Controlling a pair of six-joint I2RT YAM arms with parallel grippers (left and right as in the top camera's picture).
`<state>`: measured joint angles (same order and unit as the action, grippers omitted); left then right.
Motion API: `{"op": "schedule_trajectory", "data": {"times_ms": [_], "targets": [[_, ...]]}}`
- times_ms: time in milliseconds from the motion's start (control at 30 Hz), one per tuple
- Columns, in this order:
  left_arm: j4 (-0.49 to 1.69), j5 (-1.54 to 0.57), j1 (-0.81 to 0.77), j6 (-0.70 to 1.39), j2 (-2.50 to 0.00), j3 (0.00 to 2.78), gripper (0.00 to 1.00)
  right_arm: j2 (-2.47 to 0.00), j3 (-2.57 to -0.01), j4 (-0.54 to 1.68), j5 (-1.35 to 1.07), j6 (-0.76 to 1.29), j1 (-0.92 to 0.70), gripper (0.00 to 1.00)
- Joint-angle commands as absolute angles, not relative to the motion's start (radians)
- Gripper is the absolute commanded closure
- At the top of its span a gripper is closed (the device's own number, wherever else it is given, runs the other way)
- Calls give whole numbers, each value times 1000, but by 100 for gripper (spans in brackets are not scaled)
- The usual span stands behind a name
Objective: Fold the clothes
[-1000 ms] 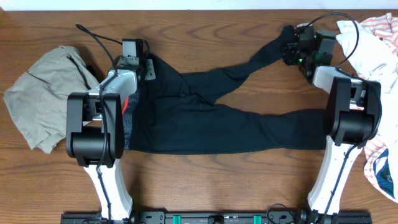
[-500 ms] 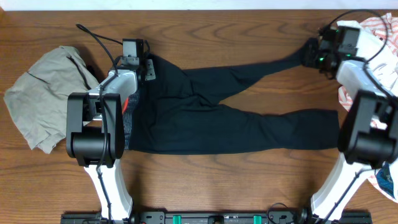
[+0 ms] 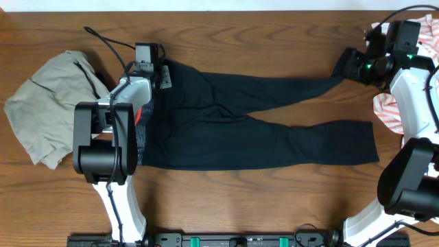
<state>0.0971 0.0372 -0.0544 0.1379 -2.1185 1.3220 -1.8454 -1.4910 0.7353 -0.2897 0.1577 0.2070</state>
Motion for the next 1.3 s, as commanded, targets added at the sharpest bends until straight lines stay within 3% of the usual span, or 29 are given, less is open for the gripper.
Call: {"op": "schedule_trajectory", "data": {"times_ms": [0, 267, 300, 367, 467, 633, 733, 767, 800, 867, 900, 967, 1033, 1067, 1267], "targets": [[137, 20, -57, 158, -2173, 1287, 70, -1842, -1493, 767, -258, 206, 205, 99], [138, 20, -57, 158, -2173, 1287, 70, -1844, -1493, 746, 170, 280, 229, 98], [139, 20, -57, 158, -2173, 1287, 70, -1844, -1493, 743, 224, 293, 238, 92], [144, 20, -57, 158, -2173, 1287, 70, -1844, -1493, 740, 269, 292, 253, 37], [156, 20, -57, 158, -2173, 1287, 70, -1844, -1493, 744, 248, 291, 278, 33], [167, 19, -57, 158, -2173, 1287, 70, -1844, -1492, 749, 228, 290, 290, 20], [168, 19, -57, 158, -2173, 1287, 70, -1844, -1491, 748, 223, 271, 289, 21], [168, 19, -57, 158, -2173, 1287, 70, -1845, -1491, 746, 213, 254, 289, 26], [168, 19, -57, 158, -2173, 1287, 70, -1847, -1491, 741, 199, 235, 289, 33], [168, 19, -57, 158, -2173, 1287, 70, -1853, -1490, 725, 165, 194, 289, 59], [168, 19, -57, 158, -2173, 1287, 70, -1860, -1489, 712, 131, 155, 289, 64], [168, 19, -57, 158, -2173, 1287, 70, -1874, -1489, 694, 88, 102, 289, 63], [168, 20, -57, 158, -2173, 1287, 70, -1900, -1489, 678, 88, 88, 289, 47], [168, 19, -57, 158, -2173, 1287, 70, -1911, -1489, 669, 89, 88, 290, 45], [168, 19, -57, 158, -2173, 1287, 70, -2041, -1489, 514, 77, 41, 290, 46]]}}
